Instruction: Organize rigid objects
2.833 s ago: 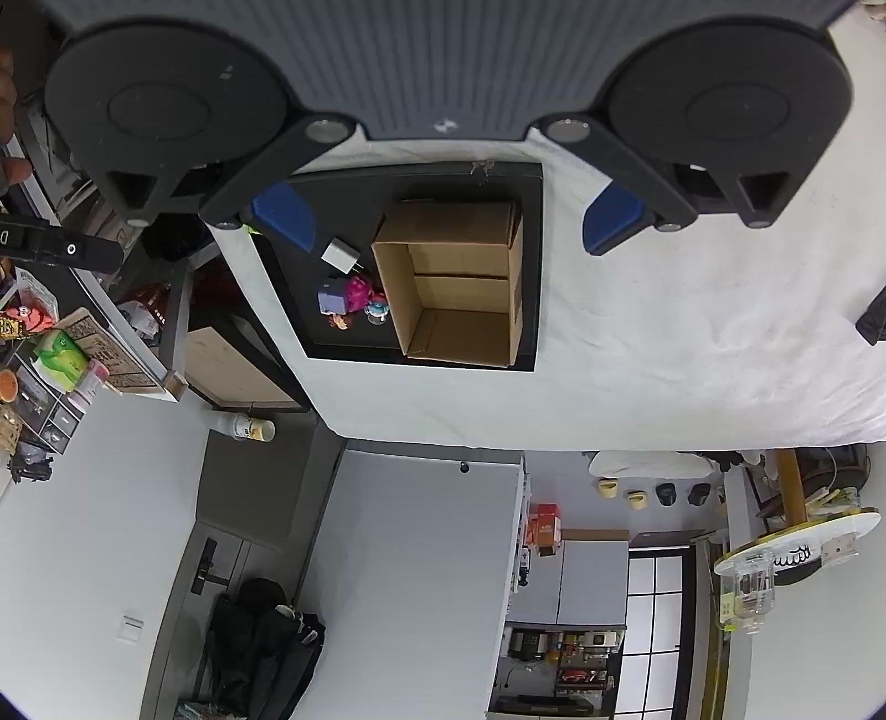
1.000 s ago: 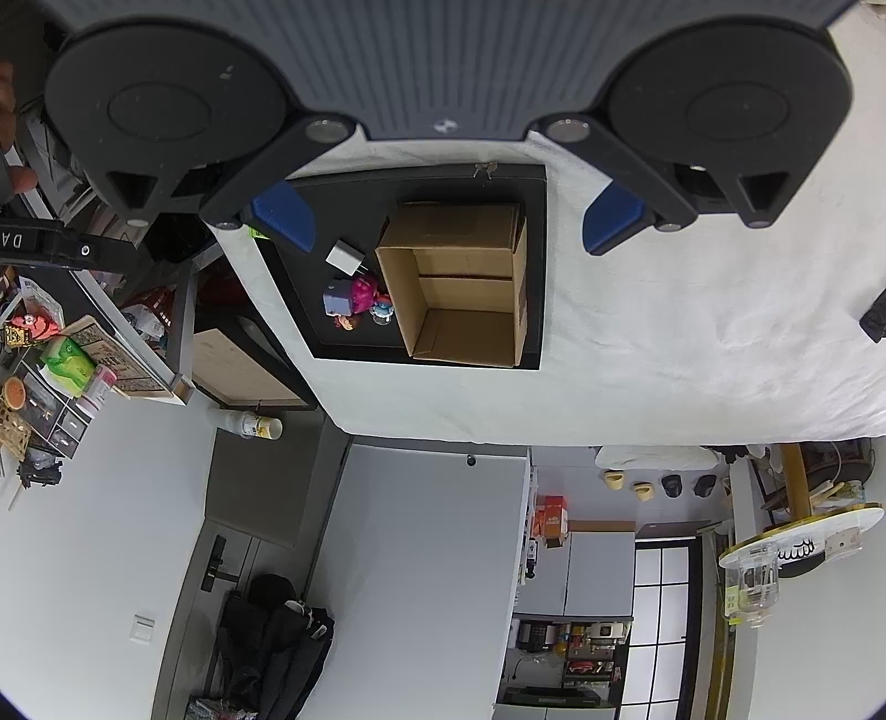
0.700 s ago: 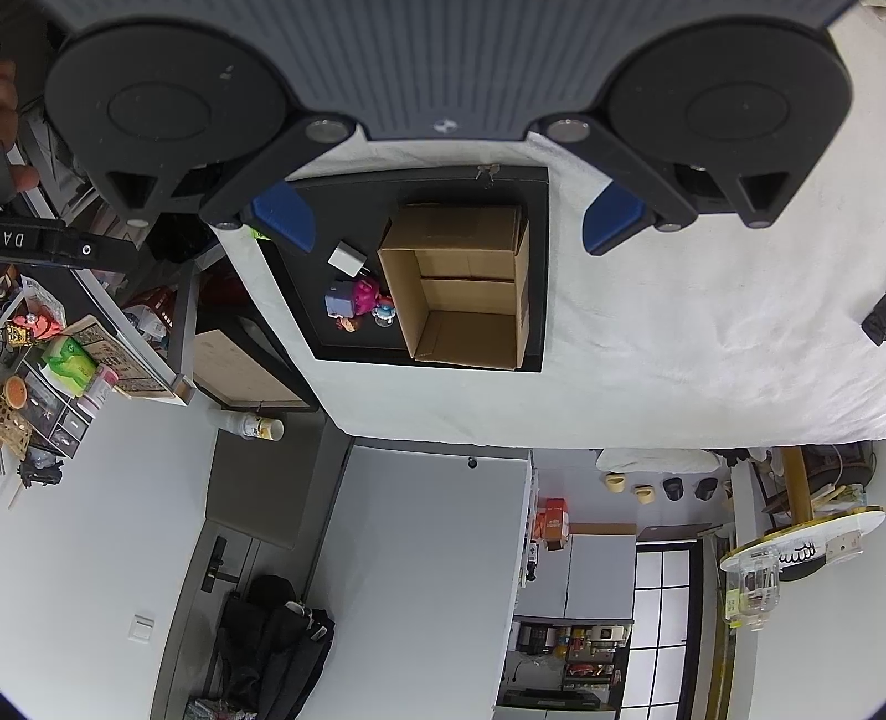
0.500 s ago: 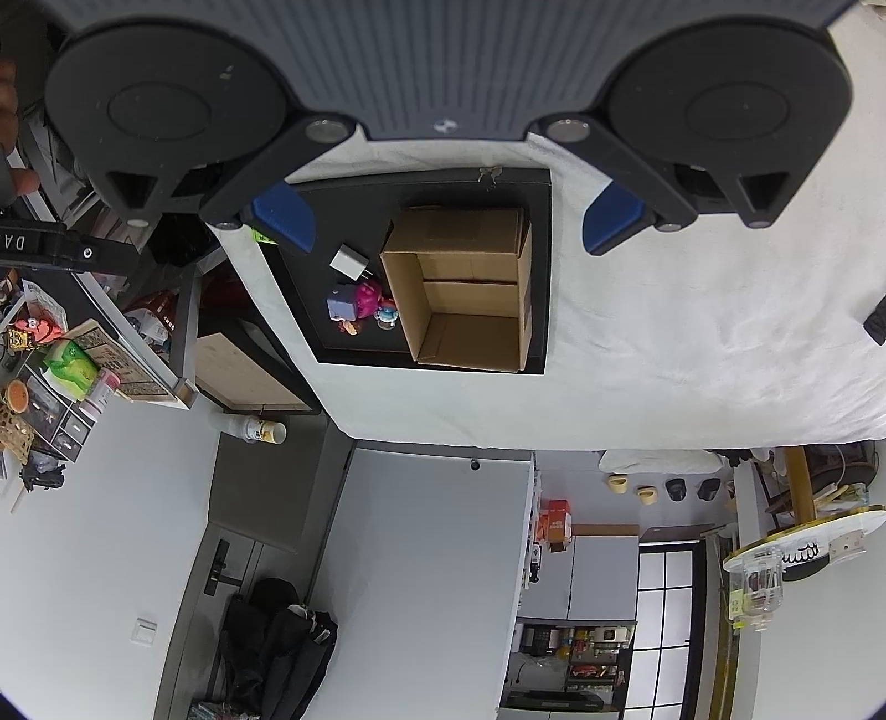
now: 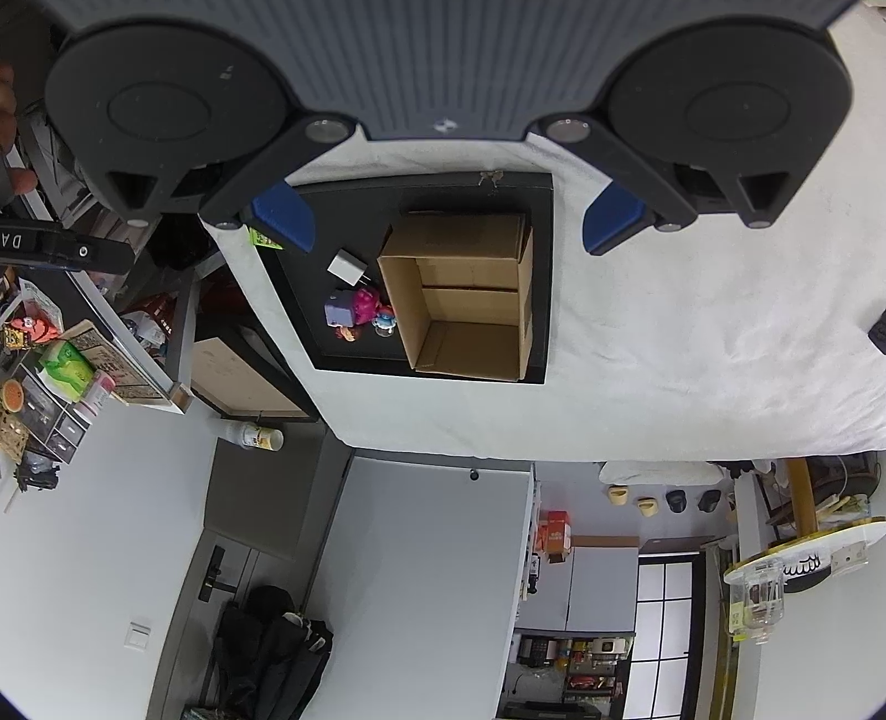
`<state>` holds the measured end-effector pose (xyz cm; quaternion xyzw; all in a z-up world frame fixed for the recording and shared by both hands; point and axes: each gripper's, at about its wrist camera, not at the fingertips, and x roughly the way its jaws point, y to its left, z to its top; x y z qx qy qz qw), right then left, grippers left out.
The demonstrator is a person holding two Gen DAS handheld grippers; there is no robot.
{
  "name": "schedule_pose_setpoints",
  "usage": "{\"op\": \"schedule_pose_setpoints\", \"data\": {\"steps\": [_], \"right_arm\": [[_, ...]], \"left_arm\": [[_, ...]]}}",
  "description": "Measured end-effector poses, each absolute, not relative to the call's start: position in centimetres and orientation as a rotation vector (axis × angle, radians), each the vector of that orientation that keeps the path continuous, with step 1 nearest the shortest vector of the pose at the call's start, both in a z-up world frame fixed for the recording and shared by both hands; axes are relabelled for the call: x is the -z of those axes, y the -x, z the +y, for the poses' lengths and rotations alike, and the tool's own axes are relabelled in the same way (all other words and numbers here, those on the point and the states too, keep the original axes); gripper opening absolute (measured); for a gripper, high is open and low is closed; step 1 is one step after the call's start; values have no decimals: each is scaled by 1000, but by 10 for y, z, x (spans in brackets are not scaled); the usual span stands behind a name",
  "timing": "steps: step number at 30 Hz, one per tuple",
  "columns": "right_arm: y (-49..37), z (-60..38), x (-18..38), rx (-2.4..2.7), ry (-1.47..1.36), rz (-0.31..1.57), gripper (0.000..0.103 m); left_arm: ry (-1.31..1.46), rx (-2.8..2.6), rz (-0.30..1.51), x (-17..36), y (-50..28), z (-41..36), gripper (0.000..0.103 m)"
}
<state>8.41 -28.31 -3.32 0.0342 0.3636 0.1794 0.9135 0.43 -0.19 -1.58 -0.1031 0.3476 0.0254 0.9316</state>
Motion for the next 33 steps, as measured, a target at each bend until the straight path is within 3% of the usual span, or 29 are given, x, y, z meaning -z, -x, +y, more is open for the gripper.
{"op": "schedule_pose_setpoints", "data": {"steps": [27,33], "right_arm": [[-152,-308,87,-308,-167,902,103],[-172,-307,101,-277,-176,952,99]], "left_arm": [[285,-156,858,67,-70,26,102],[319,-184,886,80,-88,36,101]]}}
